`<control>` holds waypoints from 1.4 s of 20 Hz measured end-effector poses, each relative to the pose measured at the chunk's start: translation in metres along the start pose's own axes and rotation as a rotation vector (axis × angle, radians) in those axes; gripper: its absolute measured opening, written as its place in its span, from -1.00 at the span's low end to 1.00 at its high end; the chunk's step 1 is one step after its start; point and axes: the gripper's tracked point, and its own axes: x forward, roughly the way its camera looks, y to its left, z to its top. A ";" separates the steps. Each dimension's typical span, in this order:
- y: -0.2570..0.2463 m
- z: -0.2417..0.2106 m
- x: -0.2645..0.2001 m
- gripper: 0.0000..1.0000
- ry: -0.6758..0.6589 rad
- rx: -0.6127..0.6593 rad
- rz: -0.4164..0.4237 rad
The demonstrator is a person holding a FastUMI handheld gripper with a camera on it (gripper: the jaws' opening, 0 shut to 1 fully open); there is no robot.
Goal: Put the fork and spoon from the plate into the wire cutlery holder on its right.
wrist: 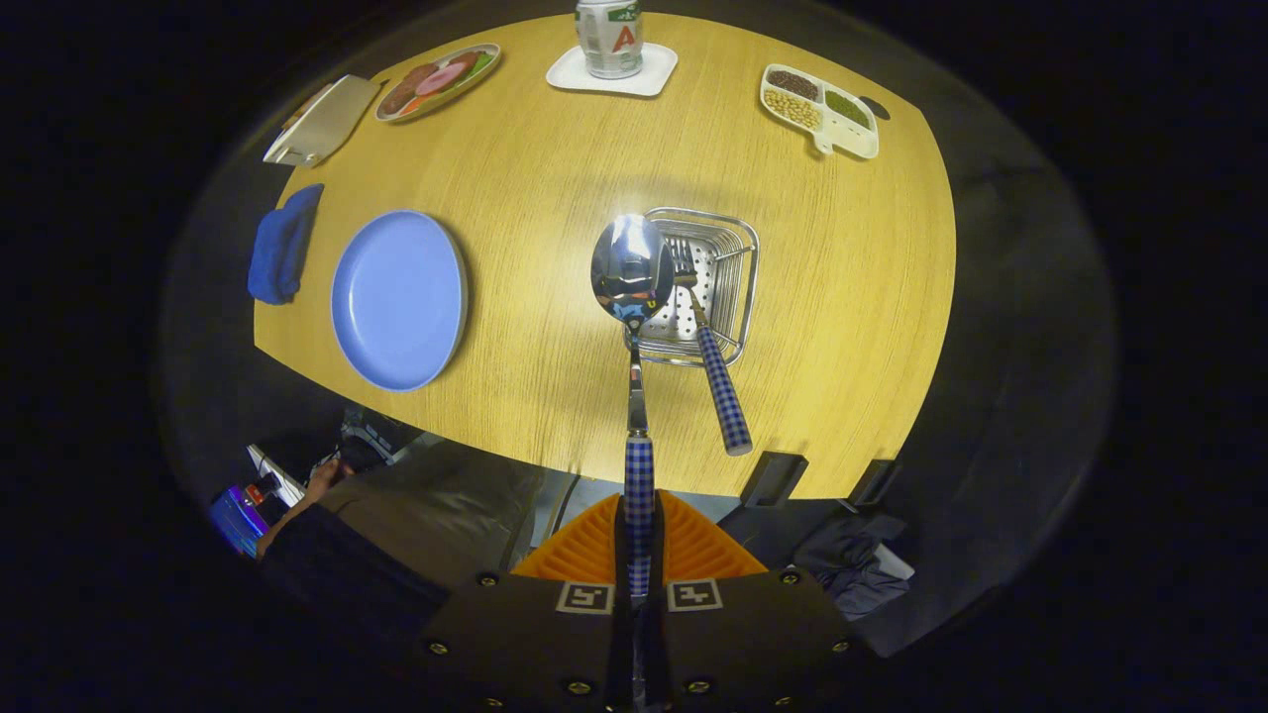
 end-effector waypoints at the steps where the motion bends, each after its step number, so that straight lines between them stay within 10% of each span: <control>1: -0.003 0.000 0.001 -0.89 0.005 0.005 0.001; 28: -0.021 0.018 0.035 -0.90 0.318 -0.028 -0.076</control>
